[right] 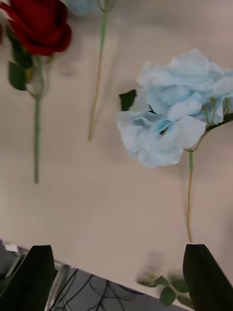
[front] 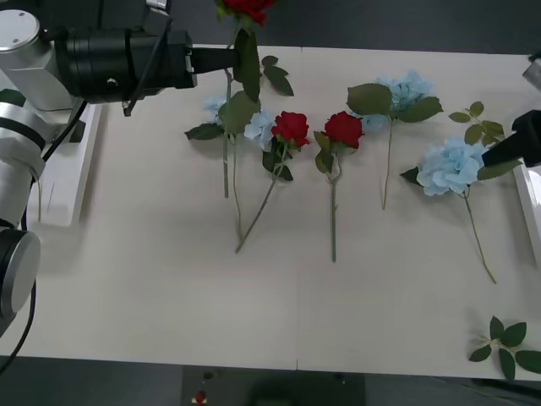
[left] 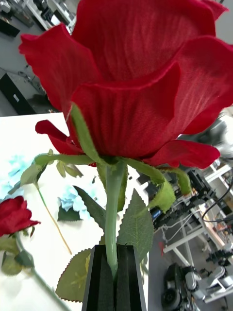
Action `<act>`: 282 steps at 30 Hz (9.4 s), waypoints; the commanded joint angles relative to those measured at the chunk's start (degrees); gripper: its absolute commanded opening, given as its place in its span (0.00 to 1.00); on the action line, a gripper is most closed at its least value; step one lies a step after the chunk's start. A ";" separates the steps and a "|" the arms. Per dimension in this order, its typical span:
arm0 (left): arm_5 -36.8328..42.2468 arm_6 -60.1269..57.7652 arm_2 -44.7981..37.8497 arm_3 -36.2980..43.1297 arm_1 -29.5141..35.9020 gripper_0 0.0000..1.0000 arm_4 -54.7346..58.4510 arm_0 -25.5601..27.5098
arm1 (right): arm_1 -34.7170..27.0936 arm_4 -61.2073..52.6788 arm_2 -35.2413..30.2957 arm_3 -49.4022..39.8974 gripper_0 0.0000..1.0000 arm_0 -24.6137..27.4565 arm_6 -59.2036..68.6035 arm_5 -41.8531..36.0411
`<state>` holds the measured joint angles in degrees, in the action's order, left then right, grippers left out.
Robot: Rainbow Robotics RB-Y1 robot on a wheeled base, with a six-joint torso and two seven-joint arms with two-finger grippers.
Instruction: Put the red flowers into the right box and the blue flowers into the left box
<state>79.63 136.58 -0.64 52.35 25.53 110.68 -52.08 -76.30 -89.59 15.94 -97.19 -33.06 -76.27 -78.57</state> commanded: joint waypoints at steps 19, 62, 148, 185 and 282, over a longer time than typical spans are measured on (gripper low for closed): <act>-2.90 5.19 2.75 2.40 -4.96 0.00 0.15 0.31 | 11.79 -26.25 5.77 -14.61 0.97 17.86 -34.04 42.71; -6.77 5.98 5.21 2.67 -5.66 0.00 0.50 0.40 | 29.02 -32.93 30.64 -0.28 0.00 -5.52 -35.71 62.93; -48.78 -29.27 53.46 19.01 28.88 1.00 4.98 -2.24 | 2.65 6.70 29.06 64.93 0.82 -13.78 -37.29 31.37; -55.81 -36.47 69.11 -6.83 7.17 1.00 -6.62 -13.05 | 0.89 -21.68 50.41 28.28 0.86 -22.31 -41.68 23.99; 4.39 -17.66 3.98 -5.95 29.67 0.00 -19.63 -11.29 | 14.08 -52.71 16.66 -5.12 0.00 0.81 -54.25 55.81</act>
<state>81.61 117.89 4.60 45.26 51.08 94.00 -62.89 -63.18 -145.52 32.73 -99.47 -30.54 -129.25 -23.60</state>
